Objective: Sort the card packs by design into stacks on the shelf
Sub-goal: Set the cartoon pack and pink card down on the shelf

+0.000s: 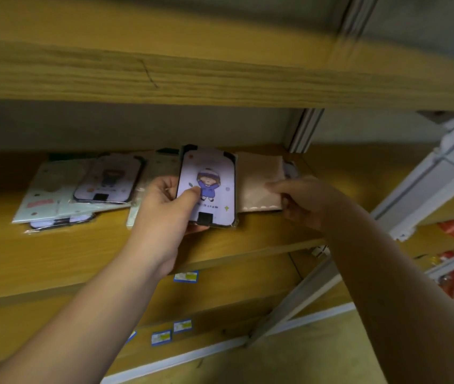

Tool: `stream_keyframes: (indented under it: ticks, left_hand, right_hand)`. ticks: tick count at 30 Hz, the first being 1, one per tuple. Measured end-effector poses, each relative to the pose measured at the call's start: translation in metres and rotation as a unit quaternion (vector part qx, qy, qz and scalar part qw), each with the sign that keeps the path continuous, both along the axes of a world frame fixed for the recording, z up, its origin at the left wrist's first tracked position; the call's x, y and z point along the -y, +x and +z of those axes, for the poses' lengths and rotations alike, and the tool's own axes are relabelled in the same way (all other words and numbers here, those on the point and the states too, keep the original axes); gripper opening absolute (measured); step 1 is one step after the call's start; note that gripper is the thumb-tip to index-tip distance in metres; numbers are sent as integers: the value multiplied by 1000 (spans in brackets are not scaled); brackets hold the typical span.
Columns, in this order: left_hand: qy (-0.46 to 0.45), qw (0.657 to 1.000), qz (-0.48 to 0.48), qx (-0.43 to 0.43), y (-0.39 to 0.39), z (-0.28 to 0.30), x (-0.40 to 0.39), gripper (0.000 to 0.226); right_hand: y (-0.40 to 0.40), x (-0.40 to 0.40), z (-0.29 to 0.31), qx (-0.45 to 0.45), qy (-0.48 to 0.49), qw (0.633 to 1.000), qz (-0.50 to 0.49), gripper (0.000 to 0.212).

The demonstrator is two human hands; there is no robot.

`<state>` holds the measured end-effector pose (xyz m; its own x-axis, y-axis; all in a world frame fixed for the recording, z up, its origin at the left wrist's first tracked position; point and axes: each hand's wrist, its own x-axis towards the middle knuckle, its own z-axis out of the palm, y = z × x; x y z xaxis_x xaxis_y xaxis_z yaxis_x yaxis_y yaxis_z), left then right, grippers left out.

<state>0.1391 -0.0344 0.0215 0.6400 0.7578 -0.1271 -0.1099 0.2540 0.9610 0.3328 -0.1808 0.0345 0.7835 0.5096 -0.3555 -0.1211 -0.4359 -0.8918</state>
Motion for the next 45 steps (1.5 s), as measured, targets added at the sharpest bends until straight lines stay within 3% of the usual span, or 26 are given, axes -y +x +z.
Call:
stream_keyframes:
  ticks: [2,6,14,23,27,33,38,45]
  left_hand:
    - [-2,1000,-2,1,-4,3,5,16]
    - [18,1000,-20,10,-14,15,18,24]
    - [48,997,52,31,-39,29,93,22]
    - [78,995,24,63,-33,53,247,25]
    - [67,996,6,63,-10,52,310,24]
    - [66,995,-54,43,35,54,370,33]
    - [57,995,-72,36,83,42,391,37]
    - [34,995,-85,42,176,34,401,36]
  right_hand:
    - [-8,-1,-2,-35,36,998,-26,26]
    - [-29,16,1,14,82,993,-82,9]
    - [-77,131,22,56,234,968,-68,20]
    - [-79,303,31,-38,342,938,-50,18]
    - [-57,375,27,-48,311,942,-113,25]
    - [-14,440,23,-4,232,955,-185,17]
    - [26,461,19,32,230,959,-165,25]
    - [99,476,33,86,158,965,-193,20]
